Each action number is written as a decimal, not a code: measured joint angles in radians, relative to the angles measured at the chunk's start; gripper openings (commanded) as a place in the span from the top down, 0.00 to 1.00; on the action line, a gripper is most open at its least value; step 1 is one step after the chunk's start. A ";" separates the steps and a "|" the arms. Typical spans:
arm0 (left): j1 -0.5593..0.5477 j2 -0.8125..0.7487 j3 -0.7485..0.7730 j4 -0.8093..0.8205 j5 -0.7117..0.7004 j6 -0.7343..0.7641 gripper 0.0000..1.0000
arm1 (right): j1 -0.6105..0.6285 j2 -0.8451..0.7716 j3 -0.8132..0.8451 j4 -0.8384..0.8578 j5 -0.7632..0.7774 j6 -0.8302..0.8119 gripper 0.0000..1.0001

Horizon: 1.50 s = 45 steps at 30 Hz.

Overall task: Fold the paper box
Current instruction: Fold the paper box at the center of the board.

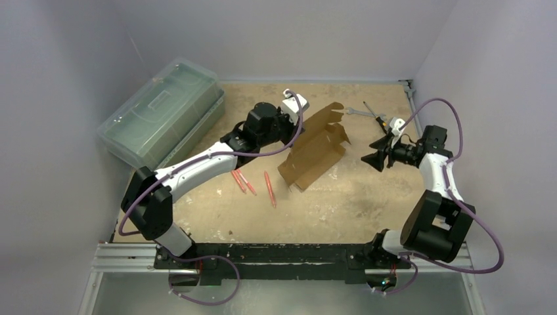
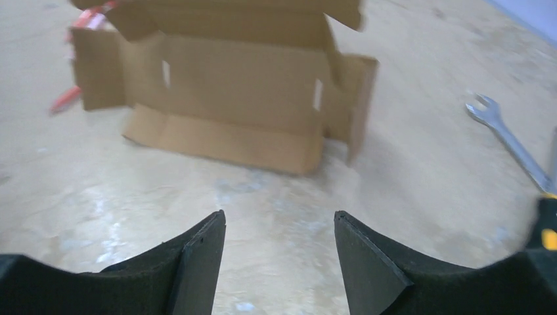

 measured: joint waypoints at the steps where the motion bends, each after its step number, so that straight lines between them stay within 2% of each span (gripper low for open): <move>1: 0.000 0.000 0.019 -0.018 -0.003 0.040 1.00 | 0.006 -0.008 -0.010 0.086 0.032 0.082 0.33; 3: -0.001 0.000 0.051 -0.045 -0.005 0.114 1.00 | 0.021 -0.022 -0.032 0.243 0.096 0.235 0.32; 6: -0.001 0.000 0.078 -0.072 -0.003 0.205 1.00 | 0.038 -0.018 -0.035 0.379 0.131 0.377 0.30; 13: -0.001 -0.005 0.064 -0.099 0.031 0.309 1.00 | 0.064 0.053 -0.036 0.564 0.150 0.560 0.26; 15: -0.002 -0.019 0.030 -0.089 0.042 0.325 1.00 | 0.084 0.060 -0.043 0.588 0.150 0.564 0.19; 17: -0.003 -0.028 0.004 -0.084 0.048 0.333 1.00 | 0.100 0.060 -0.046 0.589 0.131 0.541 0.06; 18: -0.004 -0.033 -0.010 -0.081 0.051 0.340 1.00 | 0.106 0.058 -0.045 0.579 0.116 0.513 0.02; 23: -0.008 -0.042 -0.060 -0.080 0.062 0.378 1.00 | 0.118 0.042 0.026 0.353 0.038 0.216 0.01; 27: -0.009 -0.042 -0.061 -0.074 0.084 0.409 1.00 | 0.155 0.097 0.305 -0.033 0.032 -0.177 0.01; 31: -0.009 -0.042 -0.060 -0.074 0.117 0.438 1.00 | 0.261 0.205 0.586 -0.333 0.044 -0.427 0.01; 34: -0.009 -0.041 -0.055 -0.075 0.143 0.453 1.00 | 0.346 0.236 0.681 -0.408 0.074 -0.462 0.01; 38: -0.009 -0.041 -0.048 -0.075 0.173 0.462 1.00 | 0.485 0.210 0.676 -0.350 0.169 -0.341 0.04; 42: -0.009 -0.041 -0.048 -0.080 0.190 0.464 1.00 | 0.599 0.203 0.671 -0.266 0.256 -0.219 0.19; 45: -0.009 -0.041 -0.047 -0.085 0.194 0.471 1.00 | 0.633 0.231 0.690 -0.268 0.308 -0.189 0.34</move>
